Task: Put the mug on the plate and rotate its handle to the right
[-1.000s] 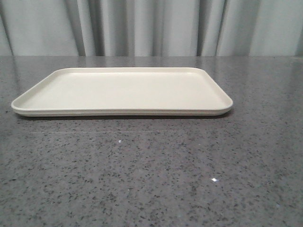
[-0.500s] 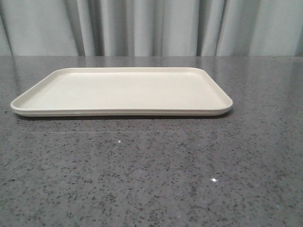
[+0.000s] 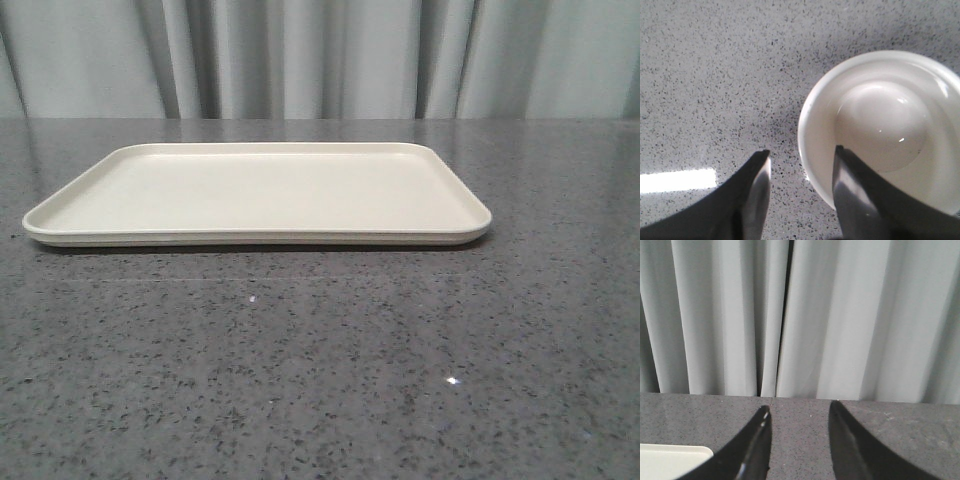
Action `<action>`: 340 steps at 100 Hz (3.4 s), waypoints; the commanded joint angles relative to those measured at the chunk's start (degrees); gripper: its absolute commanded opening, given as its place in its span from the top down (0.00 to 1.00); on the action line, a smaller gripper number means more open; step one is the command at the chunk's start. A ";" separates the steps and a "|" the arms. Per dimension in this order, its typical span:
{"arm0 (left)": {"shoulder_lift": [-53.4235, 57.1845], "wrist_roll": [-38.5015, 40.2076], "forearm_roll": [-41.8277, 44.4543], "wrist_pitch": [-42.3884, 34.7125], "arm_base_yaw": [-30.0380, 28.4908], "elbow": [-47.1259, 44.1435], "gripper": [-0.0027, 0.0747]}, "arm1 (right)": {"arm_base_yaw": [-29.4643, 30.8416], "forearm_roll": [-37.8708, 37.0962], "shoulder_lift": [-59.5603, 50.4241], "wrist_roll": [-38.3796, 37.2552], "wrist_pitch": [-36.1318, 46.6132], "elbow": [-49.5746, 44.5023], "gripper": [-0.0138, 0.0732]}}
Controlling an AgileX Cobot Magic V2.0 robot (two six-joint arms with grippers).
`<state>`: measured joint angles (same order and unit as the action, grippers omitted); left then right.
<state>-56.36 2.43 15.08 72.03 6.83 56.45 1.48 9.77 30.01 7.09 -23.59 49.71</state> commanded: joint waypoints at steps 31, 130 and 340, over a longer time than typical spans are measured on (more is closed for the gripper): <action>-4.50 0.60 1.75 -1.16 0.42 0.98 0.57 | 0.35 -0.10 0.63 0.16 3.38 1.89 0.50; -7.85 0.41 2.23 -7.43 0.42 -1.10 0.98 | 0.35 -0.10 0.63 0.16 1.50 1.89 0.50; -41.33 -10.11 -22.43 -6.86 20.03 47.18 0.98 | 0.35 -0.10 0.63 0.16 0.50 1.89 0.50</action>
<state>-99.01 -7.87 -4.94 68.13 26.28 101.52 1.48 9.69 30.01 7.09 -26.84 49.71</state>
